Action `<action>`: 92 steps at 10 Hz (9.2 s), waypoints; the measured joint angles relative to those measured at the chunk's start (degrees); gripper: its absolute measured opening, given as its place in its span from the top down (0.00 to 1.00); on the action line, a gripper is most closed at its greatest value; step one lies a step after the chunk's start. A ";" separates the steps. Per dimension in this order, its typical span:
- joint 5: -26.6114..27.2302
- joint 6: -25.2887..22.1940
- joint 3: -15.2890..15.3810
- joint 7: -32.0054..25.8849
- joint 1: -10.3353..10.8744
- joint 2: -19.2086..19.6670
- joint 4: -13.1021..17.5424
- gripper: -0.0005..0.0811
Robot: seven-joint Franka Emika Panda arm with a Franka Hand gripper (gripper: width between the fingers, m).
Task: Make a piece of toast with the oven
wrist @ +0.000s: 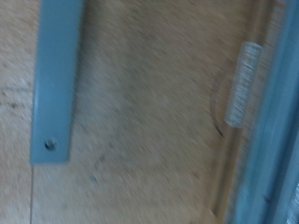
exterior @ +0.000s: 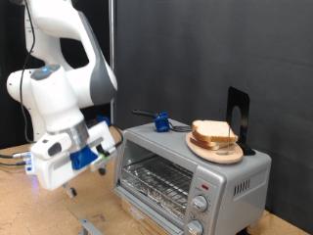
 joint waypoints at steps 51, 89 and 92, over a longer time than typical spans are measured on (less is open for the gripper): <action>-9.14 -2.56 21.88 -2.66 11.34 -21.86 -6.34 0.00; 0.84 -3.91 20.94 -6.79 14.18 -23.69 -7.00 0.51; 4.18 -0.54 20.85 -4.63 14.07 -23.06 -7.37 0.51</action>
